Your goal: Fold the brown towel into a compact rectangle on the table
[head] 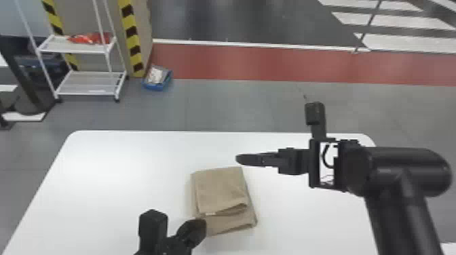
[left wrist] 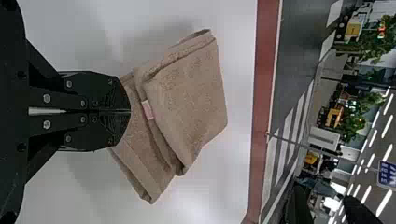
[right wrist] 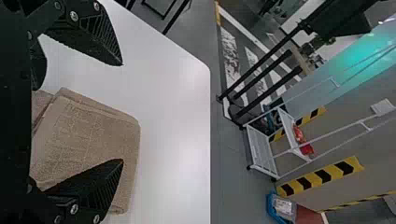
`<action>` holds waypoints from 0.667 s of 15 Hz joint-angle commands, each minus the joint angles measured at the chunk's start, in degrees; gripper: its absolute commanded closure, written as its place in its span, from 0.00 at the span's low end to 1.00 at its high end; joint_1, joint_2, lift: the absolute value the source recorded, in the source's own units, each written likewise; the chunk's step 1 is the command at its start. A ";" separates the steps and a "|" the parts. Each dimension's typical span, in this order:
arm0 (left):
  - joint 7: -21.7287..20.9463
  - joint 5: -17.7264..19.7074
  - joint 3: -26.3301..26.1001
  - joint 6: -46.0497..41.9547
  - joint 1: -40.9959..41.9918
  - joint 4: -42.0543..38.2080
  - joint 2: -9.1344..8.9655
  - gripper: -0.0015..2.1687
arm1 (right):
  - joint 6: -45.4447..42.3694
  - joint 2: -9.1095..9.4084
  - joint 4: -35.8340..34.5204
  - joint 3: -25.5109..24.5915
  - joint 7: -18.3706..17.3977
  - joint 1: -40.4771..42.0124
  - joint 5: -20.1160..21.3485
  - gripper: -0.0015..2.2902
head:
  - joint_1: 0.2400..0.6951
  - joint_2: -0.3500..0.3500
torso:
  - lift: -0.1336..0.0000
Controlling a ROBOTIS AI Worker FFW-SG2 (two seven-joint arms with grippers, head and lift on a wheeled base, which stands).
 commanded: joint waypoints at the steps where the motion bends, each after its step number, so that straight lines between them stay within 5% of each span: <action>1: 0.27 -0.03 0.98 0.01 0.23 -2.26 0.43 0.14 | -2.14 0.41 0.02 6.69 1.20 -0.04 9.68 0.08 | 1.00 0.38 | 1.00; 2: 0.44 0.06 1.77 0.19 0.32 -2.70 0.43 0.05 | -4.95 0.41 0.37 9.07 2.96 -0.12 13.72 0.08 | 1.00 0.40 | 1.00; 6: 0.53 0.24 3.88 0.36 1.46 -4.19 0.61 0.04 | -14.80 1.73 6.52 16.62 13.24 -3.55 30.77 0.12 | 1.00 0.49 | 1.00; 10: 0.71 0.77 6.43 0.54 1.64 -3.84 0.52 0.04 | -31.32 2.17 13.91 17.77 23.61 -4.17 39.56 0.14 | 1.00 0.57 | 1.00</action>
